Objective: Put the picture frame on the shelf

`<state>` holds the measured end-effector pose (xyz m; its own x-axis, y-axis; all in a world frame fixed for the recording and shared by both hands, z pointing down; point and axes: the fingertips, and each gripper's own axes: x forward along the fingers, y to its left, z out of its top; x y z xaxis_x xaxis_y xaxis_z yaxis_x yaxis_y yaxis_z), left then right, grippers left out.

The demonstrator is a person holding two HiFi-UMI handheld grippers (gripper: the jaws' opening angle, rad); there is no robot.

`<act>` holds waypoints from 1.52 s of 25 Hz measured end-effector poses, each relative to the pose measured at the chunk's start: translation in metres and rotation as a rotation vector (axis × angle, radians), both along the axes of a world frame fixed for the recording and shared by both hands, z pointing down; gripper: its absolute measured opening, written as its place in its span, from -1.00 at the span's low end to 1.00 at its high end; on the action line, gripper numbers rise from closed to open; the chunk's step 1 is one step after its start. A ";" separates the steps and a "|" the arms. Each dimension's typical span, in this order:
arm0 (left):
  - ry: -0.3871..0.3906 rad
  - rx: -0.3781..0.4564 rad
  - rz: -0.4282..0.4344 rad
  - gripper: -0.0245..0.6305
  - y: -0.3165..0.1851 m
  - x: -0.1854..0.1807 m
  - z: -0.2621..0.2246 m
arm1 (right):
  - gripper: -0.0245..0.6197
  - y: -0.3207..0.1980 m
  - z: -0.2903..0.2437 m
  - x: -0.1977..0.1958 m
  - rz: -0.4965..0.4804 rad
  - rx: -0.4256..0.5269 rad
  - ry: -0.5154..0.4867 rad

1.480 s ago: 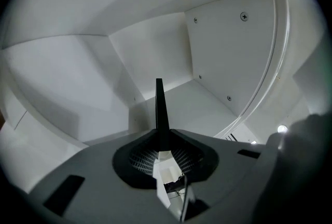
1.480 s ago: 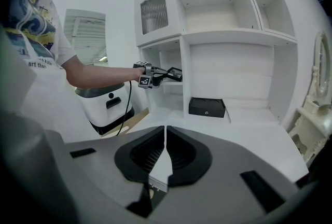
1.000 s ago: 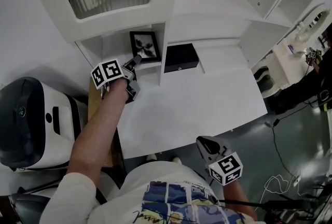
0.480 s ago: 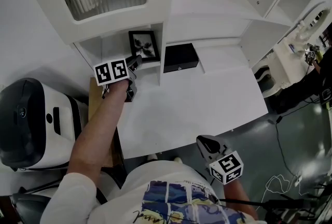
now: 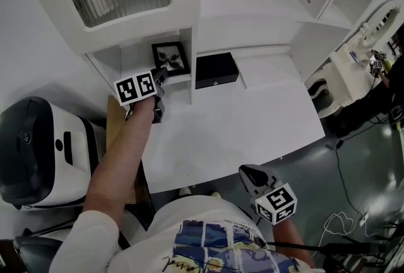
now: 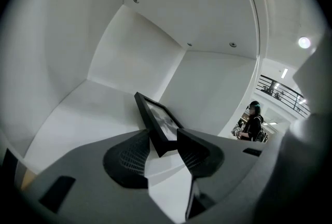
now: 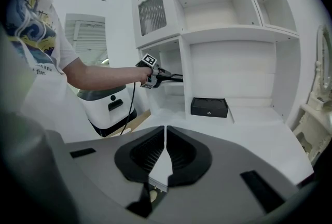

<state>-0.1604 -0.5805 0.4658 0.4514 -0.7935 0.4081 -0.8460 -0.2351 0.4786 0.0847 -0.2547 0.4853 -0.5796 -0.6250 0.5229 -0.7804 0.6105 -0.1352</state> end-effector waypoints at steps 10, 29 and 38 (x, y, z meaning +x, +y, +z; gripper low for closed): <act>-0.178 0.035 0.011 -0.42 0.001 0.001 0.007 | -0.82 0.004 -0.001 0.009 0.002 -0.004 -0.005; -0.387 0.113 -0.033 -0.42 0.014 -0.009 -0.006 | -0.82 0.009 0.002 0.035 -0.033 -0.003 -0.011; -0.411 0.165 -0.070 -0.47 0.054 -0.008 -0.028 | -0.82 0.007 0.004 0.043 -0.121 -0.002 -0.030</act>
<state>-0.1683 -0.5261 0.4374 0.2211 -0.8859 0.4077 -0.9746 -0.2155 0.0604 0.1275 -0.2473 0.4895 -0.6658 -0.5486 0.5057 -0.6969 0.6994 -0.1588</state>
